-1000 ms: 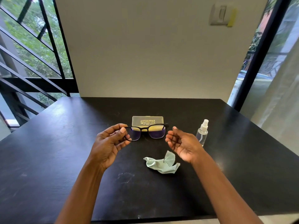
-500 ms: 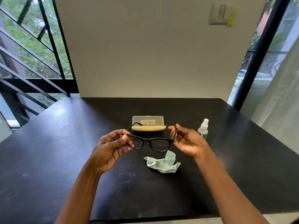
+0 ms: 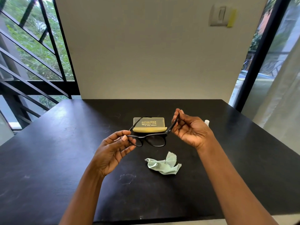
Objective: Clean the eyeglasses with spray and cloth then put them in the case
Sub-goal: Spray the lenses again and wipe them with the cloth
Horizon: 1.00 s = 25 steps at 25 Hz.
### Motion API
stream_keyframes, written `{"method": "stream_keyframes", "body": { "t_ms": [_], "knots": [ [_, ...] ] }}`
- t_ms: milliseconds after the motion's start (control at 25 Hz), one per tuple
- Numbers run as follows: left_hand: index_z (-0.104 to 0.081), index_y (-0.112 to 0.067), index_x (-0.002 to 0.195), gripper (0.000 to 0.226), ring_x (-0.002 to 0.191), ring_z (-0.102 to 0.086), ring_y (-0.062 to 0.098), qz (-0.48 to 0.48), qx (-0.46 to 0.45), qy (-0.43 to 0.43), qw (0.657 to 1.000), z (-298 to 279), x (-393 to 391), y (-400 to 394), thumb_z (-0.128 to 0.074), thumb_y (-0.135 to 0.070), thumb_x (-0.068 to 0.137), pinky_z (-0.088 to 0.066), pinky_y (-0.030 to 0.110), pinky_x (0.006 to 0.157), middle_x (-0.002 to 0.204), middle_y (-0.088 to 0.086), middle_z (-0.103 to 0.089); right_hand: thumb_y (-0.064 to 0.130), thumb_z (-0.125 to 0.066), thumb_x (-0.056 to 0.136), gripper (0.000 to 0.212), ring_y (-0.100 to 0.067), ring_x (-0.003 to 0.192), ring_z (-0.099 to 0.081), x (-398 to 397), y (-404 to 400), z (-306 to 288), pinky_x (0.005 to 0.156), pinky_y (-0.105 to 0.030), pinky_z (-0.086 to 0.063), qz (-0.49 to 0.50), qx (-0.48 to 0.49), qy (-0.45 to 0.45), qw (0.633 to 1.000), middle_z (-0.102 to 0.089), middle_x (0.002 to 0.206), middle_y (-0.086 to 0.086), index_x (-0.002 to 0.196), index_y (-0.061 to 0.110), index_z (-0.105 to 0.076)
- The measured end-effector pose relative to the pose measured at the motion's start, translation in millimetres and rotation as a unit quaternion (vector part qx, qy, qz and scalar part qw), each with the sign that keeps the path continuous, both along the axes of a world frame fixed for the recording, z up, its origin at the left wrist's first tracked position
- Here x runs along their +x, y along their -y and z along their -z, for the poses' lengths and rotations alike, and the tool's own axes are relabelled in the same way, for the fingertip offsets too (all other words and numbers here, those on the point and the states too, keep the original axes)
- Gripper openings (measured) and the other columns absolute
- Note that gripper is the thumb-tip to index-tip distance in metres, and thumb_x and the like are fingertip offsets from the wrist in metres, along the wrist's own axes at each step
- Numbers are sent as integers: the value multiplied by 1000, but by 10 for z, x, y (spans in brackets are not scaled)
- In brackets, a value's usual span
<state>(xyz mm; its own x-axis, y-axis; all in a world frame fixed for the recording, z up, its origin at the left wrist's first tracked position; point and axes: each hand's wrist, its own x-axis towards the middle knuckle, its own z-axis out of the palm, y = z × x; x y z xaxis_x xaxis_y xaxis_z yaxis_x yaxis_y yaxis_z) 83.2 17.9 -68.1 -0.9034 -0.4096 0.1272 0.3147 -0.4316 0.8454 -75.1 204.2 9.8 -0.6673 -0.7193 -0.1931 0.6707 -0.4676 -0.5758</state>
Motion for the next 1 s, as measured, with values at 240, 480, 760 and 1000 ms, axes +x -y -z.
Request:
{"method": "stream_keyframes", "body": {
  "t_ms": [240, 480, 760, 1000],
  "knots": [
    [-74, -12, 91, 24, 96, -66, 26, -45, -19, 85, 995, -49, -79, -79, -52, -6, 85, -58, 32, 77, 95, 12, -72, 4, -49, 90, 22, -12, 53, -64, 127, 26, -144, 47, -22, -51, 52, 48, -115, 991, -66, 59, -2, 76, 11, -64],
    [-71, -18, 95, 16, 82, -60, 8, -153, -241, 82, 955, -327, -179, -471, -62, -10, 84, -47, 22, 76, 91, 5, -68, 8, -53, 91, 23, -7, 63, -62, 393, 200, -30, 52, -22, -49, 198, 190, -390, 879, -66, 68, 4, 77, 24, -62],
    [-71, -9, 103, 28, 80, -63, 0, -310, -500, 41, 808, -339, -347, -895, -68, 3, 77, -40, -3, 70, 91, -2, -70, 10, -57, 89, 10, -13, 76, -64, 576, 345, 163, 71, -29, -53, 333, 249, -541, 731, -65, 78, 8, 87, 17, -64],
    [-72, -1, 92, 26, 69, -53, -10, -358, -505, 28, 785, -249, -382, -940, -63, 16, 73, -37, -4, 63, 80, 5, -69, 8, -57, 89, 9, -16, 82, -64, 591, 388, 255, 73, -22, -51, 347, 256, -559, 709, -69, 89, -5, 93, 6, -65]
  ]
}}
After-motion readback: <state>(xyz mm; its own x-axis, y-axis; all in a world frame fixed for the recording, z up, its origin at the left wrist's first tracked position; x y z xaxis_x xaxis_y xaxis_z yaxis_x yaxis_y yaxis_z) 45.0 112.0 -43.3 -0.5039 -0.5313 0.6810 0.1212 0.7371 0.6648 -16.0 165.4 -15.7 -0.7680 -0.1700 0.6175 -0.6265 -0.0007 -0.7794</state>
